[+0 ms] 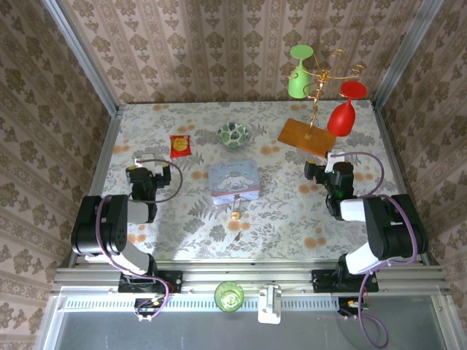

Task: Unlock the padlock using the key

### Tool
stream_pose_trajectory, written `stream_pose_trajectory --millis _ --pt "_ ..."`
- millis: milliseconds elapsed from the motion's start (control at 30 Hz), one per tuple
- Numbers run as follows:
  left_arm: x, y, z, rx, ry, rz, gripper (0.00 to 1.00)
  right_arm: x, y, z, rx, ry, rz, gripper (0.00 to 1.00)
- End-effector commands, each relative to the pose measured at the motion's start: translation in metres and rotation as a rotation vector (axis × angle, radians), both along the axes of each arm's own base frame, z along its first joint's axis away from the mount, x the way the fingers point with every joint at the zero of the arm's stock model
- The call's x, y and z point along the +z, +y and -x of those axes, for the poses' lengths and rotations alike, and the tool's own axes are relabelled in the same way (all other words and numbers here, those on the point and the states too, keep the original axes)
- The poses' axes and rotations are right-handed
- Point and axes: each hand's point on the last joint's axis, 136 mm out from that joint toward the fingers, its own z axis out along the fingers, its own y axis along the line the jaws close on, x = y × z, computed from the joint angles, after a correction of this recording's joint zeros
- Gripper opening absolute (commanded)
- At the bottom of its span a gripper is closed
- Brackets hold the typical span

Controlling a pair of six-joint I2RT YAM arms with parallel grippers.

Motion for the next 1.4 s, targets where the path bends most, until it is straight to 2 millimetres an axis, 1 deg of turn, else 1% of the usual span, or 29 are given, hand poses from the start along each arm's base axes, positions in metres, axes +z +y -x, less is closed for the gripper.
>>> stream_pose_trajectory --millis 0,33,67,133,200,233,300,367,433,500,533,600,700,800,900,933,967,1067,1167,1233,1300,1367 --pt "0.028 -0.006 -0.007 -0.012 -0.028 -0.030 1.00 0.025 0.005 -0.003 0.036 -0.021 0.016 1.00" --pt "0.035 -0.007 -0.007 -0.005 -0.020 -0.045 1.00 0.029 0.005 -0.002 0.035 -0.004 0.017 1.00" --pt "0.043 -0.010 -0.007 -0.002 -0.003 -0.069 1.00 0.045 0.006 0.000 0.036 -0.009 0.011 1.00" --pt "0.061 -0.018 -0.005 0.000 0.006 -0.103 1.00 0.060 0.010 0.006 0.040 0.024 -0.040 1.00" --pt "0.080 -0.032 -0.002 -0.013 0.011 -0.119 1.00 0.076 0.022 0.014 0.057 0.075 -0.080 0.99" --pt "0.086 -0.038 0.001 -0.008 0.016 -0.108 1.00 0.079 0.030 0.019 0.067 0.104 -0.086 0.99" --pt "0.097 -0.056 0.010 -0.043 0.040 -0.036 1.00 0.089 0.055 0.033 0.120 0.154 -0.117 0.99" --pt "0.106 -0.079 0.021 -0.115 0.067 0.040 1.00 0.091 0.084 0.049 0.190 0.204 -0.126 1.00" --pt "0.114 -0.101 0.039 -0.187 0.081 0.092 1.00 0.087 0.110 0.068 0.232 0.267 -0.147 0.99" --pt "0.120 -0.124 0.062 -0.272 0.076 0.171 1.00 0.078 0.140 0.088 0.292 0.324 -0.135 0.98" --pt "0.120 -0.132 0.072 -0.315 0.081 0.217 1.00 0.073 0.152 0.096 0.315 0.347 -0.126 0.97" --pt "0.114 -0.143 0.090 -0.364 0.127 0.333 1.00 0.061 0.179 0.114 0.351 0.397 -0.123 0.93" --pt "0.096 -0.161 0.118 -0.434 0.244 0.410 1.00 0.045 0.216 0.137 0.411 0.443 -0.088 0.91" --pt "0.075 -0.175 0.144 -0.472 0.344 0.432 1.00 0.026 0.237 0.156 0.425 0.511 -0.013 0.90" --pt "0.055 -0.183 0.163 -0.488 0.405 0.439 1.00 0.006 0.261 0.176 0.455 0.573 0.046 0.87" --pt "0.049 -0.185 0.168 -0.490 0.419 0.440 1.00 0.005 0.268 0.181 0.461 0.572 0.055 0.86" --pt "0.045 -0.185 0.171 -0.485 0.425 0.451 1.00 -0.002 0.279 0.185 0.469 0.583 0.068 0.85" --pt "0.037 -0.188 0.174 -0.485 0.424 0.500 1.00 -0.010 0.307 0.194 0.495 0.596 0.055 0.80" --pt "0.036 -0.188 0.176 -0.486 0.421 0.522 1.00 -0.017 0.330 0.201 0.520 0.613 0.067 0.75" --pt "0.038 -0.186 0.176 -0.479 0.417 0.515 1.00 -0.024 0.337 0.205 0.521 0.636 0.100 0.73" --pt "0.039 -0.184 0.177 -0.477 0.412 0.505 1.00 -0.030 0.340 0.208 0.515 0.644 0.124 0.65" --pt "0.039 -0.184 0.177 -0.478 0.409 0.507 1.00 -0.036 0.336 0.210 0.488 0.647 0.148 0.58"
